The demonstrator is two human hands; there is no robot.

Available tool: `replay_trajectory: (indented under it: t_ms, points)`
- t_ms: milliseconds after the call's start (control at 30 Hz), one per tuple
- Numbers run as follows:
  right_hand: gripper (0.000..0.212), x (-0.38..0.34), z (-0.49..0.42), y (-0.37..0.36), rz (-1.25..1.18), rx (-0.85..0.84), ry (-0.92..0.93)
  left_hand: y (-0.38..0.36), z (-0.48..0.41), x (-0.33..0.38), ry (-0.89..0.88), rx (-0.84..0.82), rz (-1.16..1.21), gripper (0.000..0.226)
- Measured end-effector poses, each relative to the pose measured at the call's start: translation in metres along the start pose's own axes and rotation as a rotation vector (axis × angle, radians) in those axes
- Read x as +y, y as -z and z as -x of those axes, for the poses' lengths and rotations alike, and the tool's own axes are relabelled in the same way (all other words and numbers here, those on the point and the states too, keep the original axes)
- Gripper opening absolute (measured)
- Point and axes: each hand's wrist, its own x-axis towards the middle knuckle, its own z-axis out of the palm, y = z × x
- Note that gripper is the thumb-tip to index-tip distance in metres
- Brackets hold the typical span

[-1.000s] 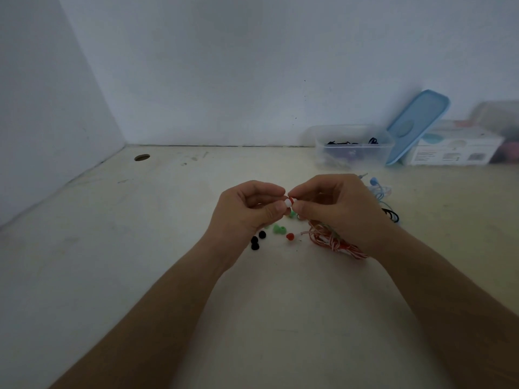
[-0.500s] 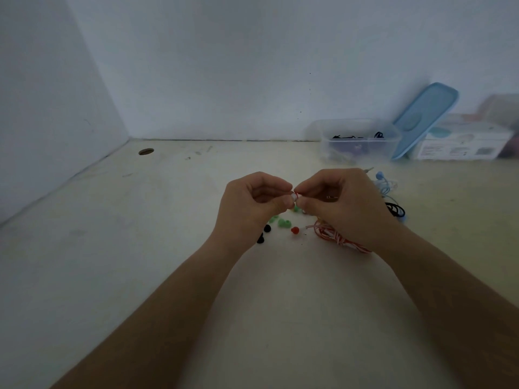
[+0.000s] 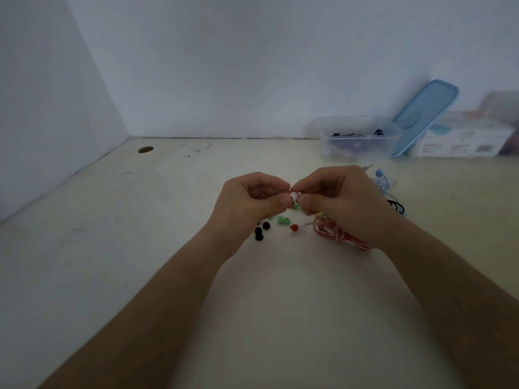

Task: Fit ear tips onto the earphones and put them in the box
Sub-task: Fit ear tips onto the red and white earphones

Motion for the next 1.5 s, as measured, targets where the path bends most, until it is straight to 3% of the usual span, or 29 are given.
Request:
replay_trajectory:
  t_ms: [933,1500]
  points:
    - [0.014,0.010,-0.003,-0.003,0.006,0.133,-0.054,-0.007,-0.003,-0.004,-0.190,0.091,-0.251,0.010]
    - [0.013,0.011,-0.003,0.000,-0.034,0.114,-0.073,-0.007,-0.003,-0.005,-0.141,0.078,-0.187,0.014]
